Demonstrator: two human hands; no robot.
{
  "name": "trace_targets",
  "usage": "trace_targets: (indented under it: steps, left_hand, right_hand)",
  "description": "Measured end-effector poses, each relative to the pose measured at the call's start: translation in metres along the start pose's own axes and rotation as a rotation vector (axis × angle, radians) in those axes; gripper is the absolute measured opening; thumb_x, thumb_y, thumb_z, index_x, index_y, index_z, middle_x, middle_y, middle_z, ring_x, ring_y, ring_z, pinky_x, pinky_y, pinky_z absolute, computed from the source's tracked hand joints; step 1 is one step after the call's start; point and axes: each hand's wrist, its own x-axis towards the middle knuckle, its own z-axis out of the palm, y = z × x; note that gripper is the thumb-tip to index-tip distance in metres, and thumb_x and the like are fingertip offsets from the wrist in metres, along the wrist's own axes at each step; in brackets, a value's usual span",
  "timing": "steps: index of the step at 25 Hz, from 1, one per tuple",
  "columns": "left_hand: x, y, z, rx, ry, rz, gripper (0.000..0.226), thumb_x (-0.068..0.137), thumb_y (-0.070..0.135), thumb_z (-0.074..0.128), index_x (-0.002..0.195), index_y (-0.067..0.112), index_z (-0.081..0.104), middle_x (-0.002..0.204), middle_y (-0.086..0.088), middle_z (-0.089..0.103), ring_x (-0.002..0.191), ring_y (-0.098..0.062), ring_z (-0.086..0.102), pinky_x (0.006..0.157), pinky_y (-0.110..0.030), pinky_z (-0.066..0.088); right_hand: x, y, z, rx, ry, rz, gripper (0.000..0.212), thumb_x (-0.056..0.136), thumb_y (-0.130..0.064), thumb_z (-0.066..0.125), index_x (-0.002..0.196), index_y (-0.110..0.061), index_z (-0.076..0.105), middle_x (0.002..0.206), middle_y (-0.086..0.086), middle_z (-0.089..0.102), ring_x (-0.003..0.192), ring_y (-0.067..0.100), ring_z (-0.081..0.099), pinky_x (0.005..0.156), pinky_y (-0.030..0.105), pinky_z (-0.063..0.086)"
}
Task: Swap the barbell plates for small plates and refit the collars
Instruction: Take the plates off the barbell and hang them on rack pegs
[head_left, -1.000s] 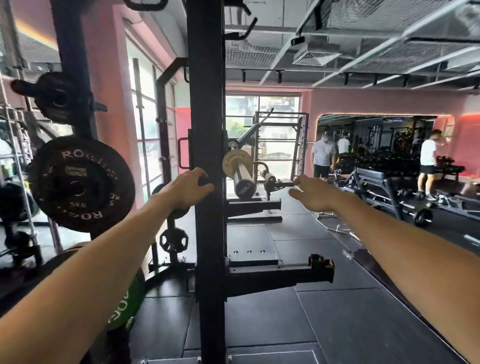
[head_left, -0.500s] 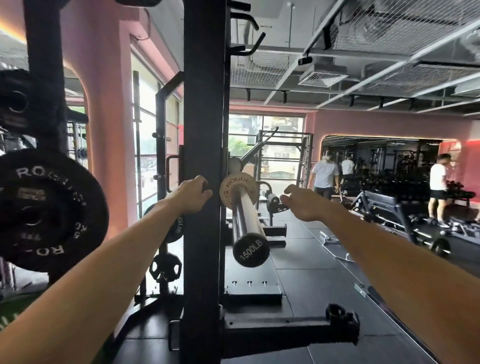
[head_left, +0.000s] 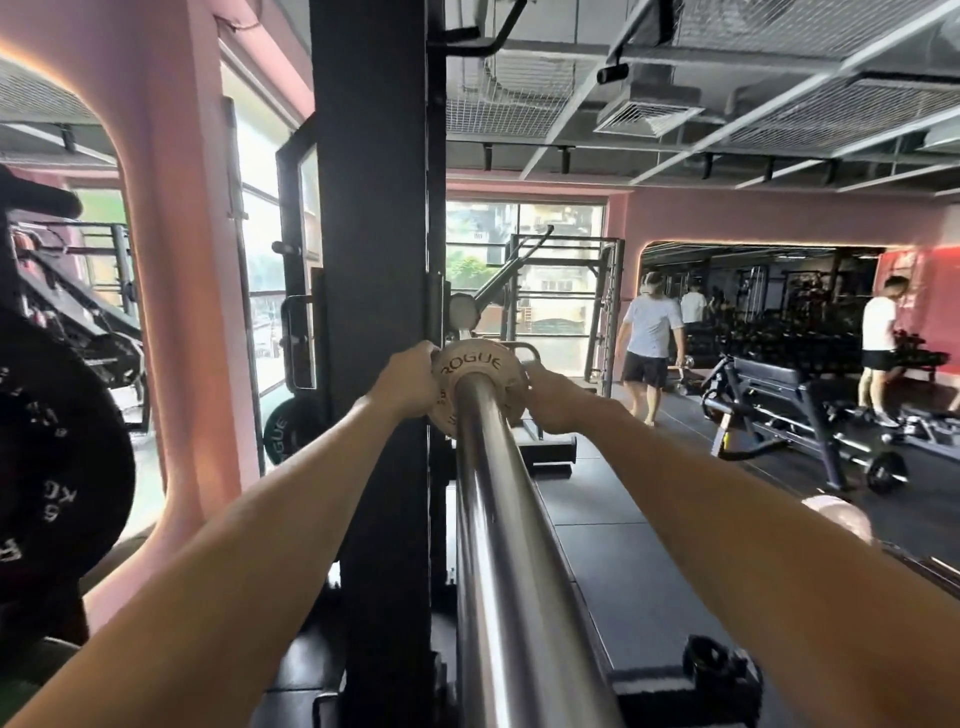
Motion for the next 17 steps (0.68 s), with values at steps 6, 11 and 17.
trace_targets:
  steps: [6, 11, 17]
  left_hand:
    - [-0.003, -0.005, 0.0, 0.041, 0.03, -0.027, 0.017, 0.089, 0.013, 0.059, 0.103, 0.006, 0.066, 0.104, -0.014, 0.069, 0.096, -0.03, 0.064, 0.078, -0.036, 0.052]
    - [-0.034, 0.006, -0.015, 0.064, 0.025, -0.013, 0.015, 0.087, 0.012, 0.059, 0.098, 0.006, 0.068, 0.099, -0.014, 0.07, 0.095, -0.031, 0.063, 0.069, -0.028, 0.041]
    - [-0.094, 0.028, -0.043, 0.008, 0.038, -0.038, 0.012, 0.086, 0.008, 0.059, 0.092, 0.008, 0.069, 0.093, -0.011, 0.068, 0.087, -0.027, 0.059, 0.068, -0.029, 0.041]
  right_hand:
    - [-0.001, -0.004, 0.003, 0.132, 0.123, 0.022, 0.02, 0.097, -0.026, 0.045, 0.108, -0.011, 0.051, 0.101, 0.015, 0.065, 0.092, 0.035, 0.065, 0.075, 0.042, 0.054]
    - [-0.034, -0.008, -0.01, 0.221, 0.091, -0.008, 0.006, 0.097, -0.025, 0.049, 0.092, -0.022, 0.051, 0.096, 0.015, 0.068, 0.077, 0.033, 0.069, 0.052, 0.033, 0.053]
    - [-0.101, -0.023, -0.021, 0.232, 0.092, -0.039, 0.014, 0.098, -0.027, 0.048, 0.083, -0.028, 0.049, 0.097, 0.012, 0.068, 0.087, 0.033, 0.067, 0.079, 0.045, 0.056]
